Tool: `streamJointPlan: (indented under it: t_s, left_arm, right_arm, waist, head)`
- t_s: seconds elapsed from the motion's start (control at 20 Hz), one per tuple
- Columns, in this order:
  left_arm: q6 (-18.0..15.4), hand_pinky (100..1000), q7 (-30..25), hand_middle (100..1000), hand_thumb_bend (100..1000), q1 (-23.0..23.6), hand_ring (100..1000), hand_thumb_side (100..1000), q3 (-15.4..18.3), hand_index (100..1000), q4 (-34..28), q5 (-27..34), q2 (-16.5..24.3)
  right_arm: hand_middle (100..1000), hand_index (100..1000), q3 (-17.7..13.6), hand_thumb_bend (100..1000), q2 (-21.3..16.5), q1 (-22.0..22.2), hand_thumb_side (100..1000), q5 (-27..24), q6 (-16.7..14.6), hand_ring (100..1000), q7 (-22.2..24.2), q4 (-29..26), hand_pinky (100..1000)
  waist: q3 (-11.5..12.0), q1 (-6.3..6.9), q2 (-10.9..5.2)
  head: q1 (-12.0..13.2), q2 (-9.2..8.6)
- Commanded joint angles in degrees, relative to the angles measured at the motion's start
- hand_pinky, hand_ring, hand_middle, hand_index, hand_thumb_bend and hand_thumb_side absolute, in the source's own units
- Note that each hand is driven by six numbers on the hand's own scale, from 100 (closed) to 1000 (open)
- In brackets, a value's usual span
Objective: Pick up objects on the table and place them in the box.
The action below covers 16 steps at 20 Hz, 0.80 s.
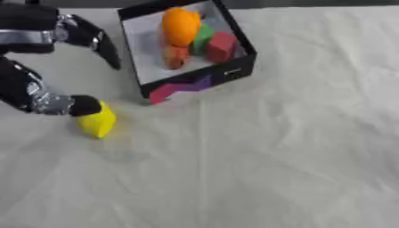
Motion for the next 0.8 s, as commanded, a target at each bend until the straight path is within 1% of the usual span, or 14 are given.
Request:
streamJointPlan:
  t_s: [0.05, 0.2, 0.25, 0.3, 0.4, 0.45, 0.5, 0.65, 0.7, 0.75, 0.8]
  left_arm:
    - [-0.87, 894, -1.21, 755, 509, 1.99, 822, 795, 1.84, 833, -0.89, -1.92, 3.62]
    - [0.91, 893, -2.23, 773, 588, 4.45, 841, 801, 1.38, 840, -0.62, -6.29, 4.36]
    - [1.43, 892, -2.5, 773, 595, 4.85, 843, 796, 1.03, 840, -0.24, -8.09, 4.4]
    - [1.75, 887, -2.67, 777, 626, 5.11, 847, 775, 0.7, 841, 0.23, -9.66, 4.39]
    - [2.25, 882, -2.82, 776, 648, 5.39, 851, 746, -0.18, 838, 2.2, -13.71, 4.1]
    - [2.43, 881, -2.7, 778, 654, 5.37, 853, 734, -0.72, 839, 3.35, -15.4, 3.78]
    - [2.54, 878, -2.44, 779, 663, 5.21, 855, 693, -1.19, 840, 4.38, -16.85, 3.47]
    - [3.44, 874, -0.77, 779, 673, 4.29, 855, 658, -2.43, 840, 7.67, -20.69, 2.2]
    - [3.64, 868, -0.29, 775, 677, 3.92, 853, 631, -2.86, 839, 8.73, -21.62, 1.75]
    - [3.79, 864, 0.15, 769, 668, 3.5, 848, 610, -3.33, 836, 9.91, -22.48, 1.23]
    - [3.92, 857, 0.59, 754, 645, 3.04, 836, 557, -3.84, 824, 11.18, -23.05, 0.66]
  right_arm:
    - [642, 903, -0.8, 100, -1.82, -0.07, 677, -0.03, -0.28, 776, -0.08, -1.09, 822]
    - [643, 903, -0.82, 100, -1.67, -0.14, 674, 0.02, -0.18, 776, -0.07, -1.14, 822]
    - [643, 903, -0.83, 100, -1.66, -0.17, 674, -0.02, -0.18, 776, -0.09, -1.17, 822]
    - [643, 903, -0.84, 100, -1.66, -0.19, 673, -0.06, -0.18, 776, -0.1, -1.2, 822]
    - [643, 903, -0.84, 100, -1.65, -0.18, 676, -0.09, -0.16, 776, -0.12, -1.23, 822]
    - [643, 903, -0.84, 100, -1.61, -0.17, 677, -0.05, -0.11, 776, -0.12, -1.21, 822]
    - [643, 903, -0.84, 100, -1.57, -0.18, 679, 0.01, -0.05, 775, -0.1, -1.18, 821]
    - [642, 903, -0.85, 100, -1.43, -0.28, 676, 0.29, 0.01, 775, -0.08, -1.18, 822]
    - [642, 903, -0.85, 100, -1.39, -0.3, 677, 0.43, -0.02, 776, -0.12, -1.2, 822]
    - [642, 903, -0.84, 100, -1.36, -0.32, 677, 0.53, -0.03, 776, -0.16, -1.21, 822]
    - [641, 903, -0.83, 100, -1.33, -0.33, 678, 0.6, -0.02, 775, -0.19, -1.21, 822]
  waist:
    - [0.14, -0.6, -1.69]
    - [0.18, -0.67, -1.62]
    - [0.14, -0.68, -1.61]
    - [0.1, -0.67, -1.61]
    - [-0.04, -0.61, -1.58]
    - [-0.08, -0.57, -1.55]
    - [-0.09, -0.54, -1.53]
    - [-0.1, -0.44, -1.46]
    - [-0.11, -0.41, -1.44]
    - [-0.14, -0.38, -1.43]
    - [-0.17, -0.35, -1.42]
  head:
    - [-0.03, -0.43]
    - [0.17, -0.63]
    - [0.2, -0.65]
    - [0.2, -0.64]
    - [0.26, -0.62]
    - [0.3, -0.62]
    - [0.35, -0.59]
    - [0.58, -0.46]
    - [0.65, -0.45]
    - [0.72, -0.46]
    - [0.79, -0.46]
